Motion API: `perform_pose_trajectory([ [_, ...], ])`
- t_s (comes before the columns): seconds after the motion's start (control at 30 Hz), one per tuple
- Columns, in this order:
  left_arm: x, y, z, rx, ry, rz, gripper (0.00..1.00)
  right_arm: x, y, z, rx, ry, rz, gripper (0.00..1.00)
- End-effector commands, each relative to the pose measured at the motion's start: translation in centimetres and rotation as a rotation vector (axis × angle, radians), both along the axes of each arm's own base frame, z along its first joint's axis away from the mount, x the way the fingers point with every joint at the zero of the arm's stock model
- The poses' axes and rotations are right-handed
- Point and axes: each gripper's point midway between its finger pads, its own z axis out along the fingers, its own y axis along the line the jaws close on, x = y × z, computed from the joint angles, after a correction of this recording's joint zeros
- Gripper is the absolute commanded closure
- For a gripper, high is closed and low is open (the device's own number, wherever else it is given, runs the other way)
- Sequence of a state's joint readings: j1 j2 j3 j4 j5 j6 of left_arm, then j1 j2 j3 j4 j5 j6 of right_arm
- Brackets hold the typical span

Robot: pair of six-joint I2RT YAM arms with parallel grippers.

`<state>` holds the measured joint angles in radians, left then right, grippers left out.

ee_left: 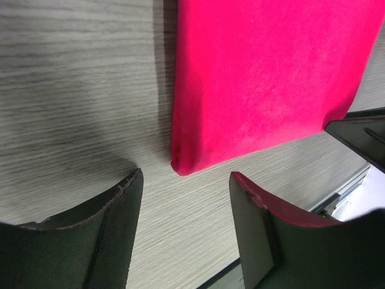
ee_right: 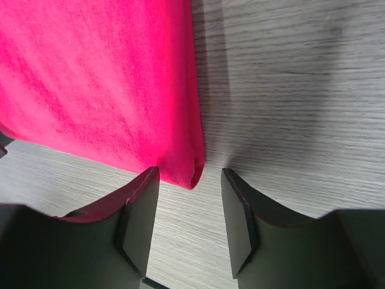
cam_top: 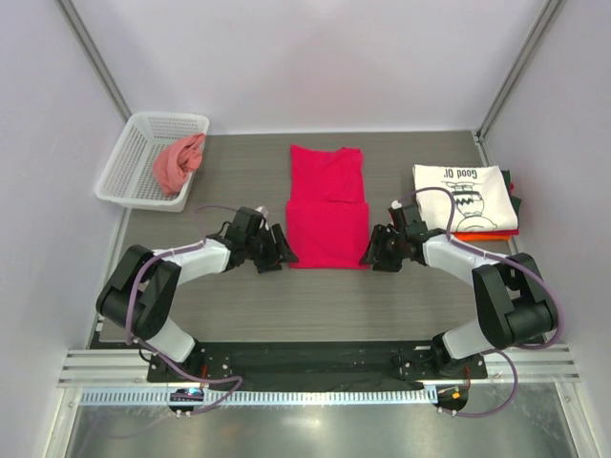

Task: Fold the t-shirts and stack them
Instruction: Fold the tshirt

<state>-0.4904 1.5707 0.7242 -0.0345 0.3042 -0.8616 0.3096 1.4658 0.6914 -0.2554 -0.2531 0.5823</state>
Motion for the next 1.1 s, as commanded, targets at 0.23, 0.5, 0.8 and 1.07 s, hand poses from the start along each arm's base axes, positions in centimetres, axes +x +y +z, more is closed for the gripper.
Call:
perform_pose_trajectory([
  [0.23,0.1,-1.6,-0.9,0.007,0.014,-0.003,0.57,0.6,0.6,-0.5,-0.014,0.012,0.021,0.69],
  [0.5,0.4,-1.2,-1.4,0.032,0.008,0.011,0.91,0.8,1.0,0.0,0.003,-0.006,0.036,0.97],
  [0.8,-0.6,-1.7,0.9,0.005,-0.05,-0.025,1.0,-0.8,0.6,1.6,0.011,-0.023,0.055,0.99],
  [1.07,-6.1,-1.7,4.8,-0.034,-0.084,-0.082,1.0,-4.9,-0.5,6.1,0.027,-0.09,0.094,0.99],
])
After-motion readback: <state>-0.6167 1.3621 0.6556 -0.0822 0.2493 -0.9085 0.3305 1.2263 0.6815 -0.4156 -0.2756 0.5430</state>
